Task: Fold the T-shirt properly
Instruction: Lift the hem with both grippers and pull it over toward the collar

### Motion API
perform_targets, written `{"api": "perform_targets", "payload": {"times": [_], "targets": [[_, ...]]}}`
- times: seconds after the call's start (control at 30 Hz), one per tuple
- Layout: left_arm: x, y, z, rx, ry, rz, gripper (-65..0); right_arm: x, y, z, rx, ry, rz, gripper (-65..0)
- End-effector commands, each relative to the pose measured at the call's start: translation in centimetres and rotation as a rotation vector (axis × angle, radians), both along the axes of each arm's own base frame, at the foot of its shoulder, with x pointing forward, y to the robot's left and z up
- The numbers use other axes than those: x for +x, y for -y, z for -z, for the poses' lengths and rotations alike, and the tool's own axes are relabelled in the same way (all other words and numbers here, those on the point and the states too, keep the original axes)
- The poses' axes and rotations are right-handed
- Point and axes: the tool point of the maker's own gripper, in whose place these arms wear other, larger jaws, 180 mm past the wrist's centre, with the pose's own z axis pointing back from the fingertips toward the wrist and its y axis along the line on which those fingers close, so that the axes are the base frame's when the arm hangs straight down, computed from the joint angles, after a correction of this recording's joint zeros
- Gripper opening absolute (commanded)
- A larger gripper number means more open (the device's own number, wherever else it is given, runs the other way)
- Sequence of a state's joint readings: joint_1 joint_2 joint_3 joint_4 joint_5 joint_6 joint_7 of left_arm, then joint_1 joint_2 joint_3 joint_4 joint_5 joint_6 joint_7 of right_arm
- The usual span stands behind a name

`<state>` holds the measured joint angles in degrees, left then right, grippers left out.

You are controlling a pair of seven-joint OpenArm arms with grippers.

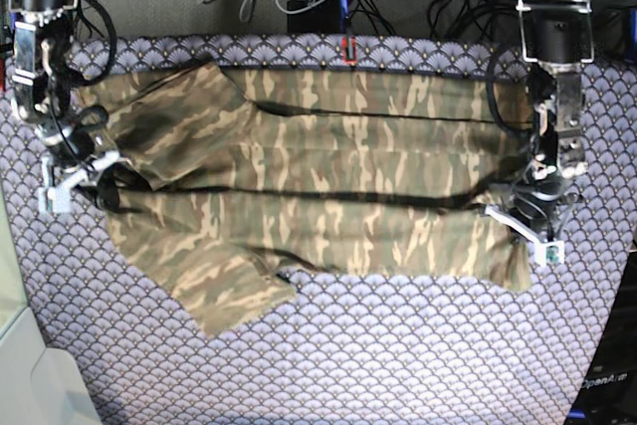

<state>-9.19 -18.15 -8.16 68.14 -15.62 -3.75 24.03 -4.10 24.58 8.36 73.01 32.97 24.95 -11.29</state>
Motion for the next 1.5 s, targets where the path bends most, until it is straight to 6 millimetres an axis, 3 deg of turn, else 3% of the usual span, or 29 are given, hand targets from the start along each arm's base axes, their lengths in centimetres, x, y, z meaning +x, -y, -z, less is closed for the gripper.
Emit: {"api": "perform_targets", "payload": {"times": [0.0,0.1,0.37,0.6,0.8,0.9,1.03,1.27,1.47], "targets": [[0.8,-1.1,-2.2,0.018,0.060,-0.009,-64.4,0.6,0.4,-1.9,0.000,0.062,0.007,-65.0],[0.4,-1.0,-2.9,0.009,0.080,-0.002,-64.4,-0.4,0.5,-2.3,-0.005,0.073,0.013,-65.0],[-1.8,-5.0,-4.4,-0.039,0.134,-0.120,-64.4,-2.1,-1.1,-3.8,-0.008,0.109,-0.018,-65.0],[-2.9,-6.7,-4.3,-0.080,0.118,-0.175,-64.4,-3.1,-2.3,-4.6,-0.012,0.123,-0.047,-65.0],[-2.9,-5.7,-6.1,-0.147,0.100,-0.160,-64.4,-4.7,-3.2,-4.1,0.005,0.107,-0.053,-65.0],[-3.0,-5.1,-6.6,-0.145,0.087,-0.141,-64.4,-5.2,-2.1,-4.0,0.002,0.103,-0.015,-65.0],[-4.3,-4.6,-5.7,-0.142,0.054,-0.131,-64.4,-5.9,-1.1,-4.1,-0.003,0.104,0.009,-65.0],[-6.8,-4.5,-3.5,-0.132,-0.011,-0.130,-64.4,-7.4,-0.9,-3.9,0.009,0.100,-0.019,-65.0],[-7.7,-4.5,-2.6,-0.130,-0.036,-0.131,-64.4,-8.6,-1.2,-3.0,0.014,0.065,-0.023,-65.0]]}}
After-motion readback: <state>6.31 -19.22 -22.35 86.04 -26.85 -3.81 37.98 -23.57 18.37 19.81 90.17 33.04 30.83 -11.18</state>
